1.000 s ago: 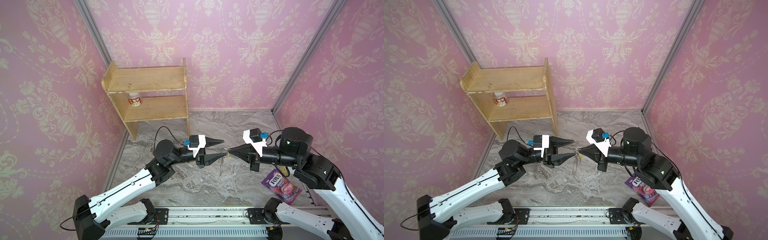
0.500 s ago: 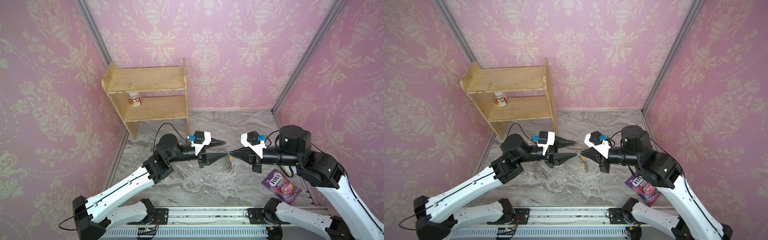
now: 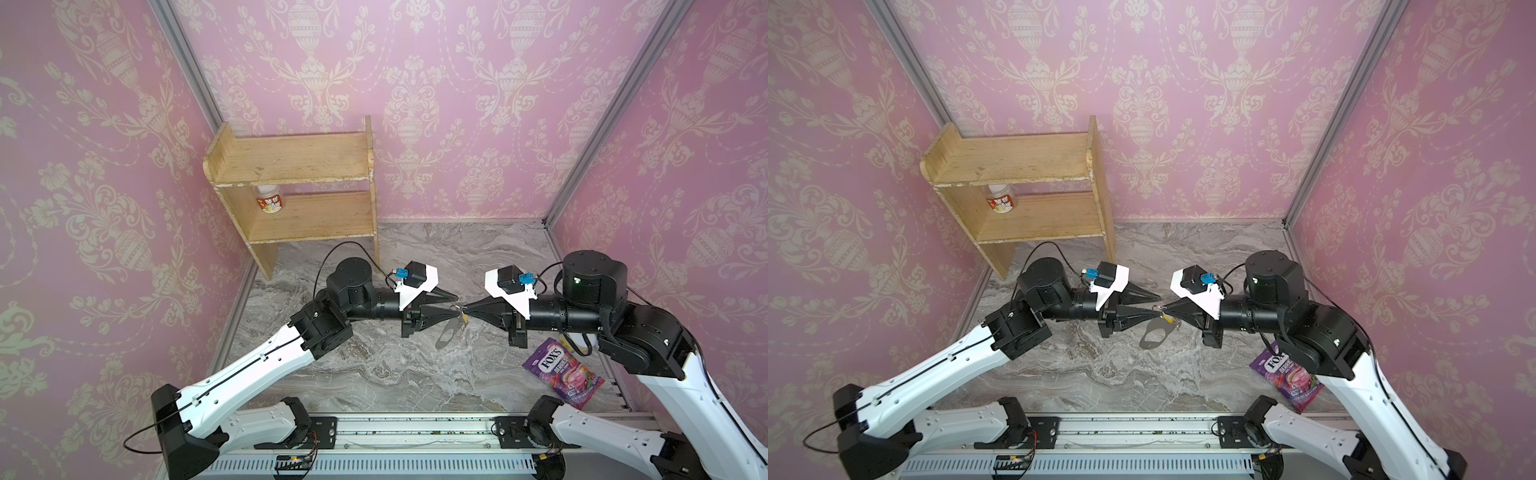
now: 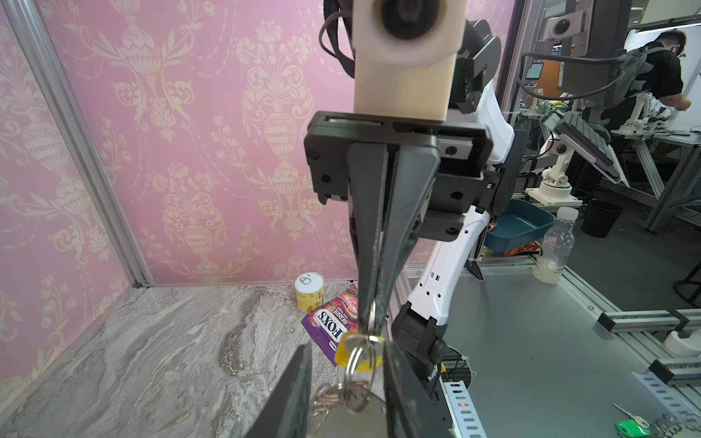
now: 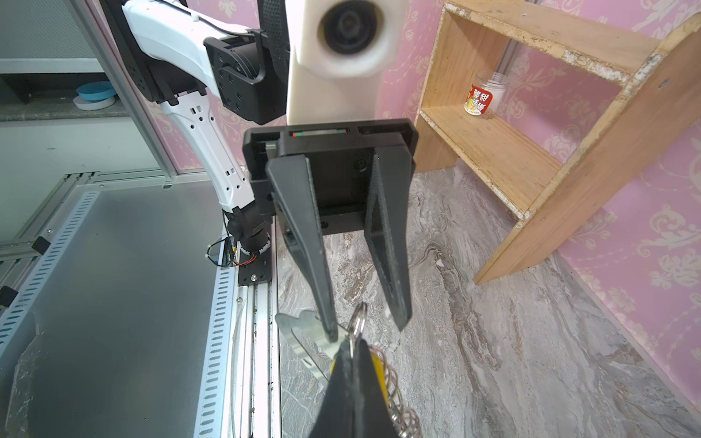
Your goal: Put the keys on the keyring
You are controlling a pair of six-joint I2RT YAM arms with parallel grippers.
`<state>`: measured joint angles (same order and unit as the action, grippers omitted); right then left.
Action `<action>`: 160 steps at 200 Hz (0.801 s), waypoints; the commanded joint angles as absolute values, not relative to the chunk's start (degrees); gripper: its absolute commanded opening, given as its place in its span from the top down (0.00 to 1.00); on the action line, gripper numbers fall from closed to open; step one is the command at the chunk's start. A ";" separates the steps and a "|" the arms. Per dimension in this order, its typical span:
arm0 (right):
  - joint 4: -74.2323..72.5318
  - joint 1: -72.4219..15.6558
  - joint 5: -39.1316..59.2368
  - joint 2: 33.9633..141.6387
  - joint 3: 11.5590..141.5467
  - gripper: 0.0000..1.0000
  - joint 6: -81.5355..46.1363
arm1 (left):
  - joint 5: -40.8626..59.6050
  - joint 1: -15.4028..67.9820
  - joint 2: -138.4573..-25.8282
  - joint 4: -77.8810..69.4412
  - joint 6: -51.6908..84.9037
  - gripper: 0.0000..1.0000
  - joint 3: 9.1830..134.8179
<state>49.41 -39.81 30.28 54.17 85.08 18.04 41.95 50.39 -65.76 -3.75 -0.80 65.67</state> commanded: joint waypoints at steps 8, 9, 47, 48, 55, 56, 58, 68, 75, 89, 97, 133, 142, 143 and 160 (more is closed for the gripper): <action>48.64 -39.61 31.91 53.77 86.48 1.00 18.90 | 44.21 50.22 -66.30 -2.19 -1.85 0.75 67.75; 48.67 -39.62 31.86 53.69 86.48 1.00 18.94 | 44.25 50.20 -66.29 -2.19 -1.85 0.75 67.76; 48.62 -39.55 31.14 53.42 86.48 1.00 18.90 | 44.42 50.19 -66.47 -2.05 -1.76 1.00 68.13; 48.61 -39.55 31.08 53.43 86.48 1.00 18.90 | 44.40 50.19 -66.46 -2.08 -1.76 1.00 68.12; 48.69 -39.59 30.95 53.32 86.48 1.00 19.00 | 44.18 50.23 -66.28 -2.38 -1.72 1.00 67.95; 48.65 -39.57 30.90 53.34 86.48 1.00 18.99 | 44.15 50.21 -66.23 -2.47 -1.69 1.00 67.95; 48.66 -39.60 30.75 53.30 86.48 1.00 18.99 | 44.13 50.19 -66.19 -2.57 -1.68 1.00 67.88; 48.93 -39.57 30.21 53.16 86.48 1.00 19.20 | 43.74 50.21 -65.90 -2.93 -1.67 1.00 67.72; 49.17 -39.57 29.67 52.97 86.57 1.00 19.24 | 43.51 50.19 -65.75 -3.07 -1.76 1.00 67.65; 49.65 -39.61 28.78 52.48 86.53 1.00 19.37 | 42.77 50.19 -65.36 -3.37 -1.85 1.00 67.44; 50.07 -39.62 28.33 52.23 86.53 1.00 19.41 | 42.39 50.12 -65.07 -3.96 -1.69 1.00 67.24; 50.77 -39.53 27.13 50.55 85.19 1.00 18.56 | 41.48 49.08 -64.00 -7.00 -0.14 1.00 65.94; 50.90 -39.55 26.74 50.17 84.79 1.00 18.35 | 41.48 48.96 -63.98 -7.65 0.11 1.00 65.79; 50.89 -39.60 26.69 50.09 84.71 1.00 18.32 | 41.48 48.96 -63.98 -7.69 0.19 1.00 65.81; 50.74 -39.60 25.95 49.41 83.49 1.00 18.02 | 41.40 48.48 -63.97 -10.17 1.60 1.00 65.31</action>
<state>48.40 -39.68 28.14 52.60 84.44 19.46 44.21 50.43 -66.17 -5.74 -0.32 66.06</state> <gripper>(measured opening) 0.049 0.041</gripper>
